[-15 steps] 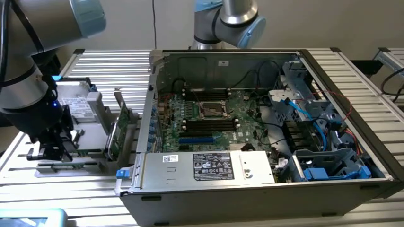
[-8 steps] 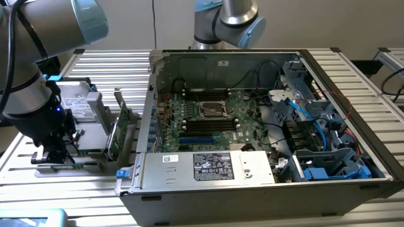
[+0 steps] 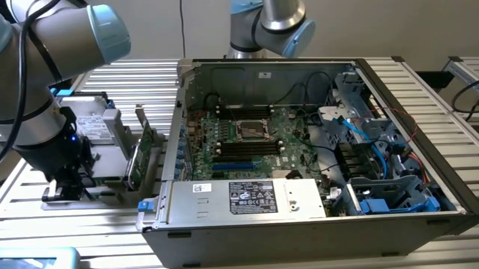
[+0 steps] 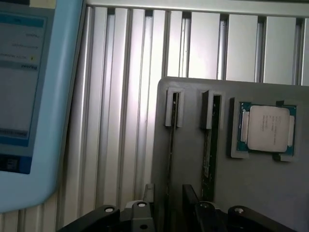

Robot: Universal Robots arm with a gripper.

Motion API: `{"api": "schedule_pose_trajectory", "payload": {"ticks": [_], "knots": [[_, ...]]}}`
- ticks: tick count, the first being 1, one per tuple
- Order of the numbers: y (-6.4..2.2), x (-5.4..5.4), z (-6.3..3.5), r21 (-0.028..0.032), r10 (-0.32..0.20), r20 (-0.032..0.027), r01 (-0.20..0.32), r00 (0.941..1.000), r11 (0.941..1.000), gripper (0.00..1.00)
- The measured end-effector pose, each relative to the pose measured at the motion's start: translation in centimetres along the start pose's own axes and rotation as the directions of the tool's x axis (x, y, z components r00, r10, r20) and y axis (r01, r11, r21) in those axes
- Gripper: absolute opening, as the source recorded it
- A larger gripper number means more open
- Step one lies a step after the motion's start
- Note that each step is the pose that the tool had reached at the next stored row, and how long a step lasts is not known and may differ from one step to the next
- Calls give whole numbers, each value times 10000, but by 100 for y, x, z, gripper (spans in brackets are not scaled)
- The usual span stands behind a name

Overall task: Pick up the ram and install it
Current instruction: 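Pick up the ram and move it above insertion slot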

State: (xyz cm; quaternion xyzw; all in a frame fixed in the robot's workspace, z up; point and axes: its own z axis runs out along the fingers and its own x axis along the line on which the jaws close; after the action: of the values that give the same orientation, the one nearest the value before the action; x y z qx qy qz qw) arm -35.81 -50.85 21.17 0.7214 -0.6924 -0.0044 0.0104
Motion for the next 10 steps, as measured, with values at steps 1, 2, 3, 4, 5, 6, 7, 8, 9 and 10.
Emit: {"api": "schedule_pose_trajectory", "payload": {"ticks": [1,2,3,4,5,6,7,8,9,10], "knots": [[-1,0,18,0,0,1,0,10000,10000,36],[-1,0,36,0,-1,3,1,10000,10000,36],[-2,0,55,0,-1,6,1,10000,10000,36],[-2,0,69,1,-1,8,1,10000,10000,36],[-2,0,82,1,-1,10,1,10000,10000,36],[-2,-1,89,0,-1,13,1,10000,10000,36],[-2,0,95,0,-1,15,1,10000,10000,36],[-3,-2,100,1,-1,17,1,10000,10000,36],[-3,-6,105,0,-2,17,2,10000,10000,36],[-2,-14,110,0,-3,17,3,10000,10000,36]]}}
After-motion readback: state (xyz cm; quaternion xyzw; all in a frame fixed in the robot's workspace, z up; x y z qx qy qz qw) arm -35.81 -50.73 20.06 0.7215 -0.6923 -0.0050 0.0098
